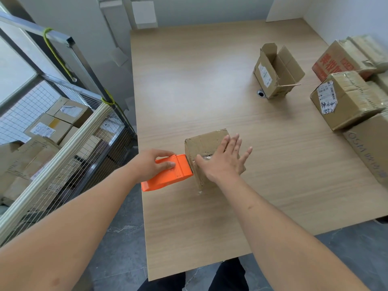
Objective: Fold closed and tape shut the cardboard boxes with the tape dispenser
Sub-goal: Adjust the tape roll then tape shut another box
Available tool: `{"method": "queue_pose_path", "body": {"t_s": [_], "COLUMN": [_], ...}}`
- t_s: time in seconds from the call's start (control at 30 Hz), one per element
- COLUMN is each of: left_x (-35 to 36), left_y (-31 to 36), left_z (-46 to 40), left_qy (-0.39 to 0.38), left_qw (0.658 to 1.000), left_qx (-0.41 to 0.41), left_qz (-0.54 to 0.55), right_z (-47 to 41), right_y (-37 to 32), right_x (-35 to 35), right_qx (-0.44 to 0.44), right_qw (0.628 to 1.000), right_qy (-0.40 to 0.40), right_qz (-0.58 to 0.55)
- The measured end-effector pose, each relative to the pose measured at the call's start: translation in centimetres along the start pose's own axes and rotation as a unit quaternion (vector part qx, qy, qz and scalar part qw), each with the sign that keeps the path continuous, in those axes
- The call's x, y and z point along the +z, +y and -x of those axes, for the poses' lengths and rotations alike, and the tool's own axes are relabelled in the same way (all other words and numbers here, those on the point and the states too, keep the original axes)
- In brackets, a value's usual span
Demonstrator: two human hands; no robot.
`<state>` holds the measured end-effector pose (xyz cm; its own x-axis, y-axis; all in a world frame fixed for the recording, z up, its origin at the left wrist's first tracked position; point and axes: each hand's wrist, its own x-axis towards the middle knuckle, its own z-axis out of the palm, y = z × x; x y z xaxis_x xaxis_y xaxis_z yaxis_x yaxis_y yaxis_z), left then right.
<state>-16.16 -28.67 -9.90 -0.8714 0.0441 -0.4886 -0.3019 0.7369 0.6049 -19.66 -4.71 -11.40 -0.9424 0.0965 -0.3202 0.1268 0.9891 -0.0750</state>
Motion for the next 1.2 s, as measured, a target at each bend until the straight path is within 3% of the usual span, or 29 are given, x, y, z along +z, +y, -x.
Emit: {"method": "queue_pose_path", "body": {"t_s": [0.13,0.47,0.63,0.8,0.97,1.2], "left_x": [0.2,-0.3,1.4,4.6,2.6,-0.2], "left_y": [0.7,1.9,1.9,0.4,-0.9,-1.6], "left_z": [-0.3,-2.0,-3.1,-2.4,-1.1,2.1], "left_qy": [0.003,-0.022,-0.032,-0.01,0.042,-0.004], "left_qw": [1.0,0.999,0.992,0.996,0.999,0.996], "left_qx": [0.009,-0.002,-0.019,0.005,0.017,0.078], "left_qz": [-0.008,-0.033,-0.124,-0.085,-0.008,0.036], "right_z": [1.5,1.2,1.2,0.9,-0.2,-1.4], "right_y": [-3.3,-2.7,-2.6,-2.2,0.0,2.8], "right_x": [1.5,3.7,3.7,3.5,2.7,-0.3], "right_qx": [-0.053,-0.095,-0.109,-0.13,-0.205,-0.284], "right_qw": [0.996,0.994,0.993,0.991,0.977,0.957], "right_qy": [0.005,0.043,0.036,0.028,0.03,-0.001], "right_qz": [-0.073,-0.004,0.008,0.007,0.051,0.066]}}
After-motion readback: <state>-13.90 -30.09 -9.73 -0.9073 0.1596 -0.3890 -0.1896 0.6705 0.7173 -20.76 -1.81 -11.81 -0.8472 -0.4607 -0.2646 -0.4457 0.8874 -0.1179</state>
